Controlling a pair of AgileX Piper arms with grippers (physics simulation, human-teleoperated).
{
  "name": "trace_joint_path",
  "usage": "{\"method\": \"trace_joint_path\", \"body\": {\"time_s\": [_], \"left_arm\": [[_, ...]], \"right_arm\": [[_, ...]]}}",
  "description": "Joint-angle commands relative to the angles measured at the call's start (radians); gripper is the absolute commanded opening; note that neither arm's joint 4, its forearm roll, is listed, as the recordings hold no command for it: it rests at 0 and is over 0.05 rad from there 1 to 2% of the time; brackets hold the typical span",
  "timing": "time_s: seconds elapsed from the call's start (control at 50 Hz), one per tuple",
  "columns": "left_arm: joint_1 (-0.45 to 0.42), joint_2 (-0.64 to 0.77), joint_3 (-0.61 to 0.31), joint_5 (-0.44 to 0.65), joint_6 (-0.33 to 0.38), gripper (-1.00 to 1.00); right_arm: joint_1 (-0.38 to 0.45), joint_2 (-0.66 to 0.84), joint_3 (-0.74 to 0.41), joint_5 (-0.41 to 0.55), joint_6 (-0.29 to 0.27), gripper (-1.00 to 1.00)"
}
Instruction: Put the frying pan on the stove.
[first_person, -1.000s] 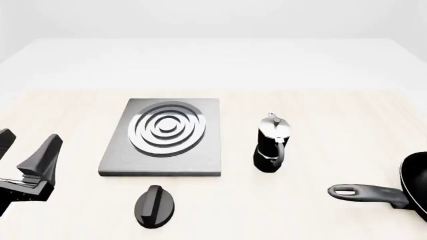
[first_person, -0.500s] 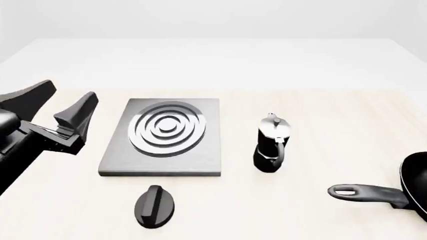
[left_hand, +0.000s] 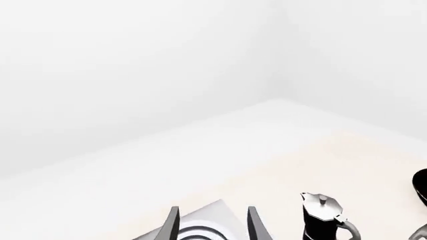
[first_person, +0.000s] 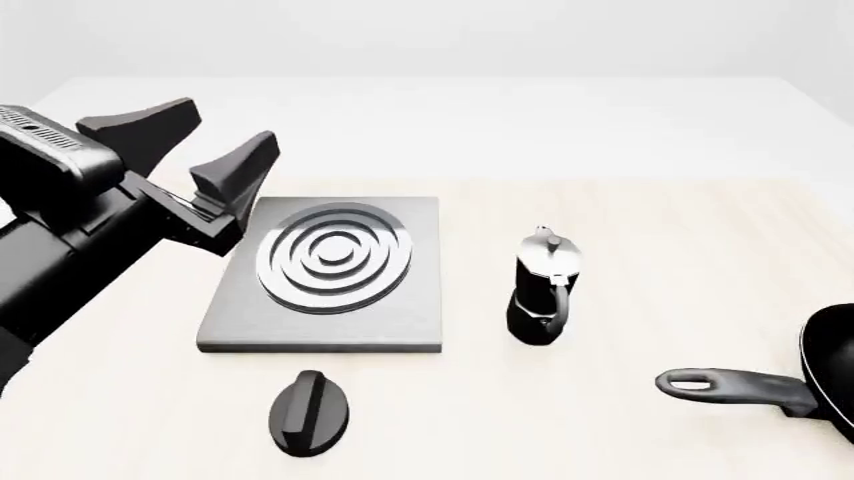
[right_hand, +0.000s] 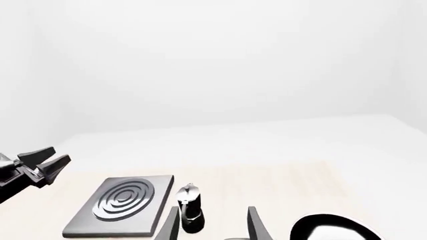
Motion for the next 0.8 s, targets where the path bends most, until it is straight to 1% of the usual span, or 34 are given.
{"method": "trace_joint_path", "body": {"time_s": [0.02, 0.14, 0.32, 0.48, 0.64, 0.7, 0.76, 0.8], "left_arm": [[-0.066, 0.044, -0.072, 0.012, 0.012, 1.00], [-0.119, 0.049, -0.090, 0.031, 0.032, 1.00], [-0.166, 0.061, -0.123, 0.058, 0.040, 1.00], [-0.226, 0.091, -0.161, 0.079, 0.060, 1.00], [-0.274, 0.160, -0.235, 0.086, 0.075, 1.00], [-0.292, 0.214, -0.287, 0.088, 0.079, 1.00], [-0.305, 0.232, -0.309, 0.093, 0.081, 1.00], [-0.327, 0.261, -0.339, 0.099, 0.084, 1.00]], "right_arm": [[-0.001, 0.000, 0.001, 0.000, 0.002, 1.00], [0.000, 0.000, 0.002, 0.000, 0.002, 1.00], [0.000, 0.000, 0.002, 0.000, 0.006, 1.00], [0.001, 0.000, -0.001, 0.000, 0.007, 1.00], [0.003, 0.000, -0.002, 0.000, 0.007, 1.00], [0.004, 0.000, -0.002, 0.000, 0.007, 1.00], [0.004, 0.000, -0.002, 0.000, 0.008, 1.00], [0.004, 0.000, -0.002, 0.000, 0.008, 1.00]]}}
